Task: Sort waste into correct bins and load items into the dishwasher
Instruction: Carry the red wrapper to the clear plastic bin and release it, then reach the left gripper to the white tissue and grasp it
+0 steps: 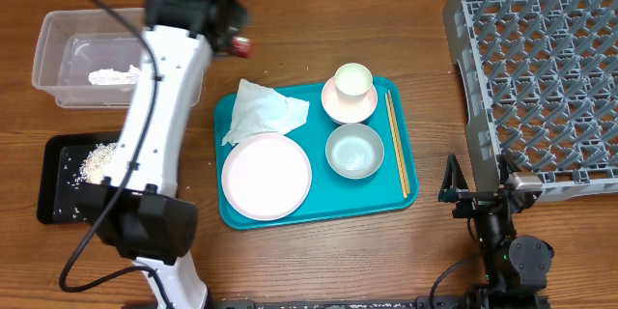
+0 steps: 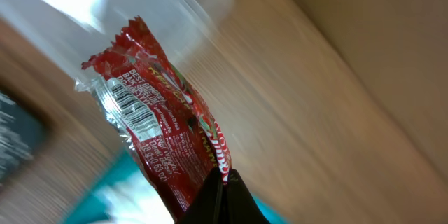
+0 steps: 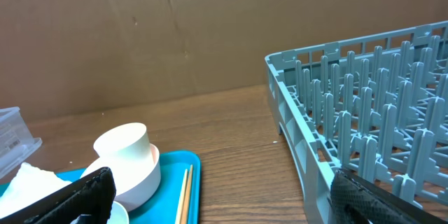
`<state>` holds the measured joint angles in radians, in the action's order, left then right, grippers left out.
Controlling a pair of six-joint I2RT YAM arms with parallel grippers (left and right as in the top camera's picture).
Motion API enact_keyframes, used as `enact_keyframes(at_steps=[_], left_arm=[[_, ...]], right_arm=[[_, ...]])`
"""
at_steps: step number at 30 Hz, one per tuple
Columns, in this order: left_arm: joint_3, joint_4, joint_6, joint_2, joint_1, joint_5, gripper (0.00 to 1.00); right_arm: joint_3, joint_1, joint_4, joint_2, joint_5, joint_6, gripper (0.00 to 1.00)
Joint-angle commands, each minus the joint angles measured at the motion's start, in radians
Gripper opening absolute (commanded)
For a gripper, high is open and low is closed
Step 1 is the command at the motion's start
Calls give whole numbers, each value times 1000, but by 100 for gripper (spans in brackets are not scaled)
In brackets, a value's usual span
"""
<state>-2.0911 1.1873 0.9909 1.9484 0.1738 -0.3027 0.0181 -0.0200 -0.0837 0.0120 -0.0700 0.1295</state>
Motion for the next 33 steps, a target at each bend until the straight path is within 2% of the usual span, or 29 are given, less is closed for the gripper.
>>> enact_keyframes(at_steps=[1,4,8,9,10,11,12,13,14,16,19,27,30,33], left_arm=[[-2,-9,-20,34,-90,-211,4],[-1,-38,-21,61,-173,-183,4],[-1,-117,-61,110,-277,-65,4],[-1,-148,-92,124,-301,-22,8],[-1,-169,-116,130,-315,11,20],[-1,-198,-150,143,-333,63,44],[-1,-218,-188,154,-349,121,78],[-1,-225,-220,156,-357,164,97],[-1,-227,-255,158,-366,211,100],[-2,-219,-311,156,-378,286,100],[-2,-200,-326,145,-377,370,100],[-2,-143,-386,119,-307,731,100],[-2,-54,-386,119,-240,736,98],[-2,23,-386,119,-160,657,89]], right_arm=[[-10,-3,3,-9,8,-7,100],[-10,-3,3,-9,8,-7,100],[-10,-3,3,-9,8,-6,100],[-10,-3,3,-9,8,-6,100],[-10,-3,3,-9,8,-6,100],[-10,-3,3,-9,8,-6,100],[-10,-3,3,-9,8,-7,100],[-10,-3,3,-9,8,-6,100],[-10,-3,3,-9,8,-6,100],[-10,-3,3,-9,8,-7,100],[-10,-3,3,-9,8,-6,100],[-10,-3,3,-9,8,-6,100],[-10,-3,3,-9,8,-6,100],[-10,-3,3,-9,8,-6,100]])
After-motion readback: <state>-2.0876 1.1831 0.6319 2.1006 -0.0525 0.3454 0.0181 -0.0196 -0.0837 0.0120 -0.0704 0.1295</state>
